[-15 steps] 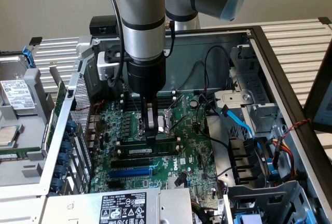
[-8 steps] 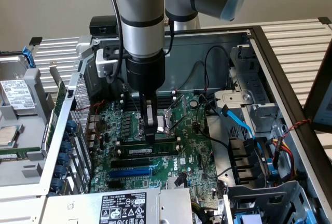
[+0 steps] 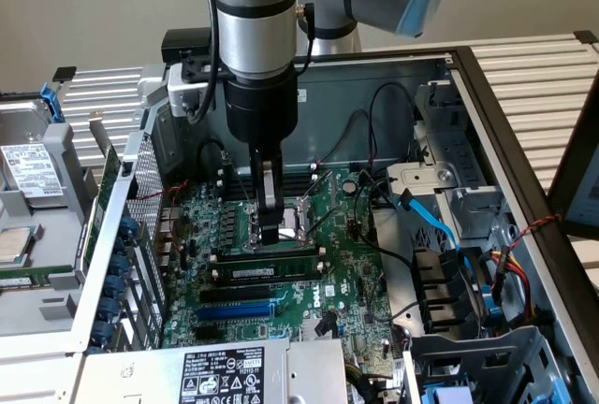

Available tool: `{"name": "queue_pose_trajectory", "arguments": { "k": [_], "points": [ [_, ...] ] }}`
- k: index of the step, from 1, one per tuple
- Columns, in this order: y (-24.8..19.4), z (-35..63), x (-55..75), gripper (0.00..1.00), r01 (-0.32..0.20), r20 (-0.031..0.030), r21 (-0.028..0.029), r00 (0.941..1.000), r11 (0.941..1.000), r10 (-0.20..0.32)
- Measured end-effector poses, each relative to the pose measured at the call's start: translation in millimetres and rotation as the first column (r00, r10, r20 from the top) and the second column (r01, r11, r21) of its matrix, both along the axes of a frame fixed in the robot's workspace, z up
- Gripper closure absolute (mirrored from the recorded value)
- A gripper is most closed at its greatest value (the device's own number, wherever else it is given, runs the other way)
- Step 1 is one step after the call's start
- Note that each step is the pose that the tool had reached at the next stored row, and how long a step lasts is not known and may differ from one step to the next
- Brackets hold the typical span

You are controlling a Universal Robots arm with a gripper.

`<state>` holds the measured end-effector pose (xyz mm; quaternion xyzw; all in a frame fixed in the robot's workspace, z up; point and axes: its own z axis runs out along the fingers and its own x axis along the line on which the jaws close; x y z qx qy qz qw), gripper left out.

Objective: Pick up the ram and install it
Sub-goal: 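Press down the ram until it locks into place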

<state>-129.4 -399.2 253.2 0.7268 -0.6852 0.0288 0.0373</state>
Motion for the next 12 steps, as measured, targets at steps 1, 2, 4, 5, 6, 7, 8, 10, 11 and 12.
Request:
{"name": "queue_pose_trajectory", "arguments": {
  "k": [1, 2, 4, 5, 6, 7, 8, 10, 11, 12],
  "points": [
    [0.0, 0.0, 0.0, 0.9, 0.0, 0.0, 0.0, 1.0, 1.0, 0.0],
    [0.0, 0.0, 0.0, 0.9, 0.0, 0.0, -0.0001, 1.0, 1.0, 0.0],
    [0.0, 0.1, 0.0, 0.9, 0.0, 0.0, -0.0002, 1.0, 1.0, 0.0],
    [0.0, 0.1, 0.0, 0.9, 0.0, 0.0001, -0.0001, 1.0, 1.0, 0.0],
    [0.0, 0.1, 0.0, 0.9, 0.0, 0.0001, -0.0002, 1.0, 1.0, 0.0],
    [0.0, 0.1, 0.0, 0.9, 0.0, 0.0, -0.0002, 1.0, 1.0, 0.0],
    [0.0, 0.1, 0.0, 0.9, 0.0, 0.0001, -0.0002, 1.0, 1.0, 0.0],
    [0.0, 0.1, 0.0, 0.9, 0.001, 0.0001, -0.0002, 1.0, 1.0, -0.001],
    [0.0, 0.1, 0.0, 0.9, 0.001, 0.0, -0.0001, 1.0, 1.0, -0.001],
    [-0.1, 0.1, 0.0, 0.9, 0.001, 0.0, 0.0001, 1.0, 1.0, -0.001]
  ]
}}
